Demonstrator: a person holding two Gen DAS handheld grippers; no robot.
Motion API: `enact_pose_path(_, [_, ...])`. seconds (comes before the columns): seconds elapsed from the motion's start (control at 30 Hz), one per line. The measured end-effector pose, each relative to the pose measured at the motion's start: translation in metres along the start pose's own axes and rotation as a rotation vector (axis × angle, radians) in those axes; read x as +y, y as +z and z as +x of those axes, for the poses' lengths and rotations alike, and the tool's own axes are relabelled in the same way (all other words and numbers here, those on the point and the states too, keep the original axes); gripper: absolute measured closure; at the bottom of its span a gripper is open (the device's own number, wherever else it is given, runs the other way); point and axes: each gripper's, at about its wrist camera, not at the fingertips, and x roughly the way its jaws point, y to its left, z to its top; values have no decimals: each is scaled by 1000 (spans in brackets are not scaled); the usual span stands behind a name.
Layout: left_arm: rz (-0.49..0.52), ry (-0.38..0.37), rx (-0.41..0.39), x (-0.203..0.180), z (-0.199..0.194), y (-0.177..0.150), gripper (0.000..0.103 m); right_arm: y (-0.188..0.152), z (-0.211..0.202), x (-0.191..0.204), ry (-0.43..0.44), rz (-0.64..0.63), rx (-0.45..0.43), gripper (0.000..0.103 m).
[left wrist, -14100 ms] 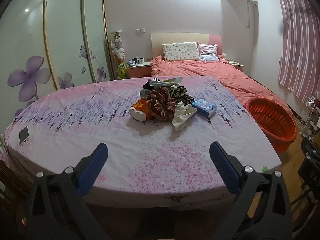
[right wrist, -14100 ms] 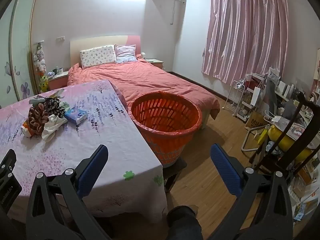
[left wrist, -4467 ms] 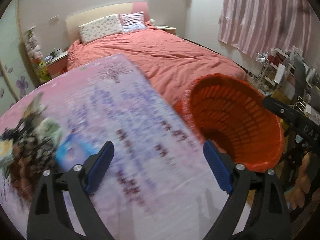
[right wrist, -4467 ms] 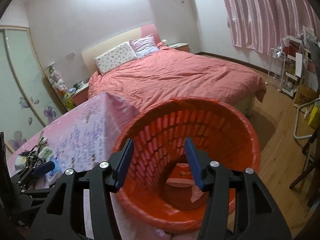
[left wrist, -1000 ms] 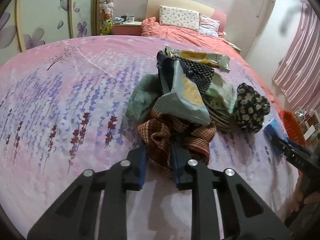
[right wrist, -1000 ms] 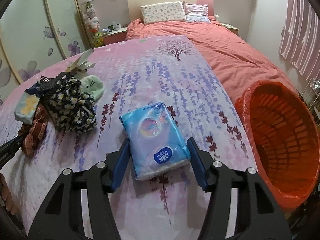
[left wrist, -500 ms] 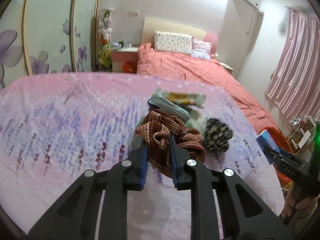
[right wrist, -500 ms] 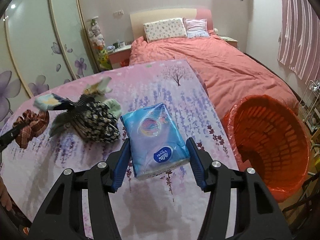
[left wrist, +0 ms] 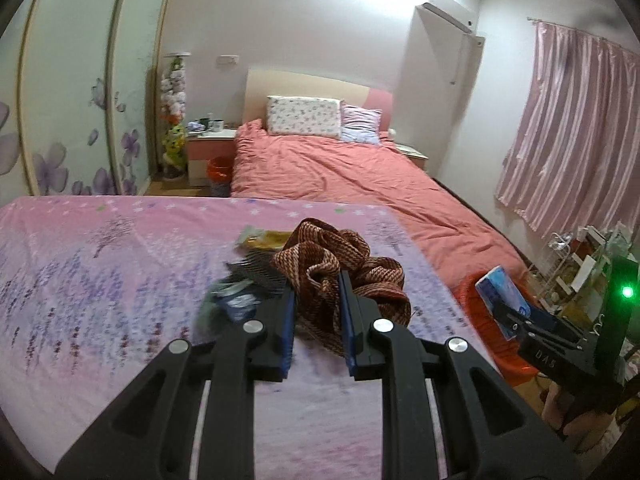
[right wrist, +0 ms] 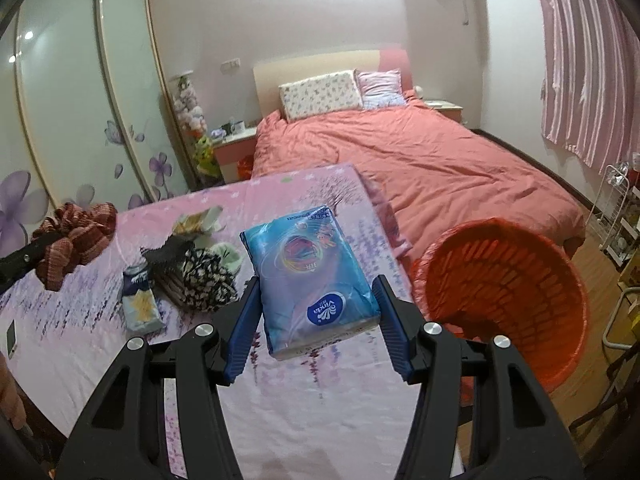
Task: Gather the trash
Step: 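Carry the tissue pack and scrunchie over the orange basket and release them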
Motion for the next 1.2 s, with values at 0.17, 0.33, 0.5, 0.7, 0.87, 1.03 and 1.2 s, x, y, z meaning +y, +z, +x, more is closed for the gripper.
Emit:
enact_pose_path(0.17, [16,-56,12,-30,12,1,83,4,-13,-19,-30,23,-41,47])
enact_pose_path(0.33, [48,-114,25,-67,27,1,83,8,-25,-45,-74,58,-83,47])
enact_pose_path(0.5, [85,-170,43,-107,46,-1,83,10,-30,-75,-124,99,-112,47])
enact_pose_path(0.7, [131,-260,78,-161,73,-8,82,10,-26,-120,-173,177,-125,47])
enact_pose_path(0.87, [195,-320,106,-205,99,-15,82,9,-21,-151,-195,245,-129,47])
enact_pose_path(1.03, [245,-361,138,-245,126,-25,81,10,-9,-176,-209,305,-123,47])
enact_pose_path(1.2, [278,-332,182,-261,154,-39,50,4,9,-192,-214,339,-92,41])
